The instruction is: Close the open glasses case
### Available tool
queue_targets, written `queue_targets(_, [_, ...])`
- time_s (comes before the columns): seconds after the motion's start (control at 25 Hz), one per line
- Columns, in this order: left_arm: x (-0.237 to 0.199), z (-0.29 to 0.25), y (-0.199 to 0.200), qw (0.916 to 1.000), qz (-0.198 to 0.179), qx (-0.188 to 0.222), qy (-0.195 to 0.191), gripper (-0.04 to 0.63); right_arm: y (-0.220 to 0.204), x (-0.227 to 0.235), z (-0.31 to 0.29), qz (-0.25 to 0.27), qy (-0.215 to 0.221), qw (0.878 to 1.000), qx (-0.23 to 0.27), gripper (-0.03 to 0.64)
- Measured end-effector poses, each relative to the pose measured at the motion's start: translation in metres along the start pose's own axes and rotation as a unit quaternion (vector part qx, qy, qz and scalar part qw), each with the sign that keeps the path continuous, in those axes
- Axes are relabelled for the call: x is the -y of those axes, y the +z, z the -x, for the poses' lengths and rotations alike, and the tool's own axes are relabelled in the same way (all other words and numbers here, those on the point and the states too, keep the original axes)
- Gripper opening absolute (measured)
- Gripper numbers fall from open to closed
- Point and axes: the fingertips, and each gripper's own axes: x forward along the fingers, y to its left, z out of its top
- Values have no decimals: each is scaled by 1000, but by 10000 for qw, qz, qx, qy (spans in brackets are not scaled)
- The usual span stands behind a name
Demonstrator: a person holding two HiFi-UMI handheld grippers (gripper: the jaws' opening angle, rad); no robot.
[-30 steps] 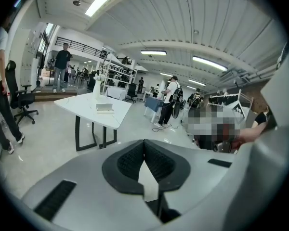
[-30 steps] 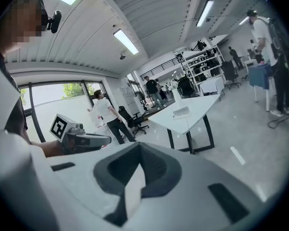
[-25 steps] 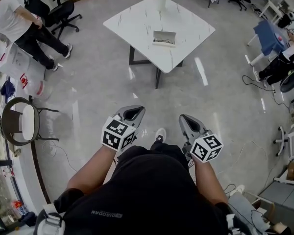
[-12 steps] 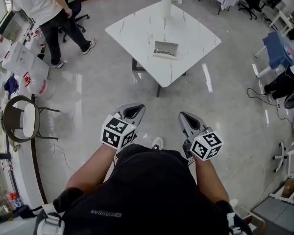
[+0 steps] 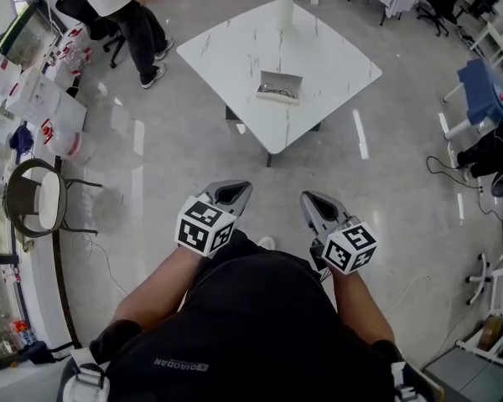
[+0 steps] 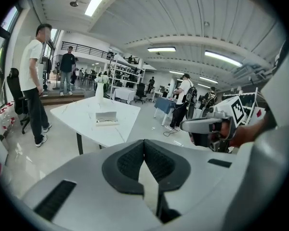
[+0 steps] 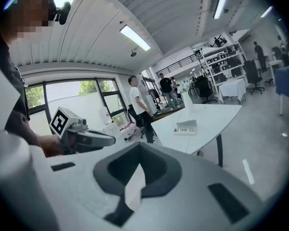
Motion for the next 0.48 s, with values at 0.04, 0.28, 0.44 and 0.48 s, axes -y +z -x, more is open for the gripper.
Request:
queue_targets(0.04, [-2,-2,2,10000,15,-10,28,3,1,4,0,-12,-10,10000,4,-2])
queue_targets(0.28, [-12,-9,15,9998,23,63,180,4,6,21,1,-93,-74,9999,61,-2])
queue_targets(0.44, [-17,-12,12,9998,103,21,151,4,4,25,-4,-125,-88,9999,40,-2])
queue_targets(0.48, [-19,-14,10,9999,108,-12,134,3,3,27,-6,-132,-100,9999,35,-2])
